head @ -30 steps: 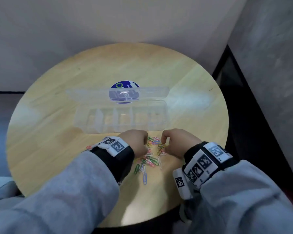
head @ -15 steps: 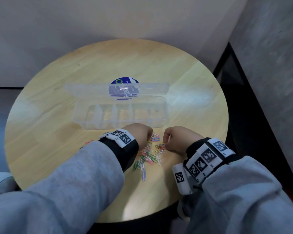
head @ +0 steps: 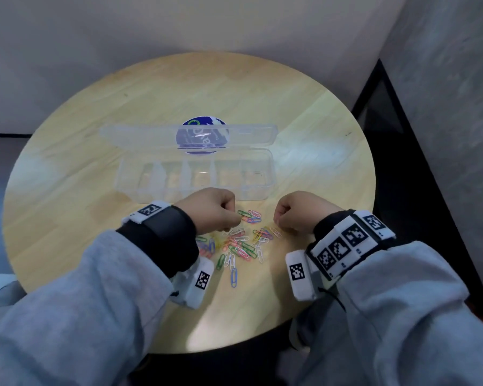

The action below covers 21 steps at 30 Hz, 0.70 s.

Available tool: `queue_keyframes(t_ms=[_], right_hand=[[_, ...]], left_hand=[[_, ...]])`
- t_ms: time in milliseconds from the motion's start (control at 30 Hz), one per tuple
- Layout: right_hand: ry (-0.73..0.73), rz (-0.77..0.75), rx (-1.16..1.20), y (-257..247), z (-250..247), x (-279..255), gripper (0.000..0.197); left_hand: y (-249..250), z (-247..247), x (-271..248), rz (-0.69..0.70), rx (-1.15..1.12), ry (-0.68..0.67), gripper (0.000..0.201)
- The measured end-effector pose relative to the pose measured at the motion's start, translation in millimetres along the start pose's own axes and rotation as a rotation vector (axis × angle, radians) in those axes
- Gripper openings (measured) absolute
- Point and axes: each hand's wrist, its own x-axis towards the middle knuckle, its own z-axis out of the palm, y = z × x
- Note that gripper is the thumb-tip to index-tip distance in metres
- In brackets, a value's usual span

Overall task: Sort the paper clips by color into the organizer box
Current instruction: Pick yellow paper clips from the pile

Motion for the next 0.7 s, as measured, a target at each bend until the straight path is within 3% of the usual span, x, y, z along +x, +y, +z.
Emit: queue_keyframes(t_ms=[100,200,333,533,600,667,700], right_hand=[[0.013,0.011,-0.010,2.7,0.2,-1.5,0.022],[-0.019,-0.011,-0.059,-0.9,7.8,-2.5,0.006],[-0.025,-0.042,-0.220,-8.1,16.8,0.8,0.008],[-0.076,-0.052,-0.219,-5.9,16.5,0.4,0.013],[-0.040,-0.035,-0.147,-0.5,10.5,-4.1,0.014],[0.010,-0.024,-0.128,7.3,5.0,-6.9,0.007],[0.017,-0.016,-0.139,10.4,4.3,-8.1,0.013]], left_hand=[[-0.6,-1.3,-1.4,0.001,-0.113,-0.012,0.024],[-0.8,-1.2,-1.9,-0.011,-0.206,-0.038,0.021],[0.2,3.0,-0.3,-0.110,-0.255,-0.104,0.038],[8.9,15.5,3.3,-0.219,-0.307,-0.117,0.030],[12.4,20.7,4.8,-0.217,-0.254,-0.092,0.024],[14.2,26.4,6.0,-0.172,-0.043,-0.058,0.021],[14.8,28.8,5.8,-0.152,0.089,-0.036,0.023]])
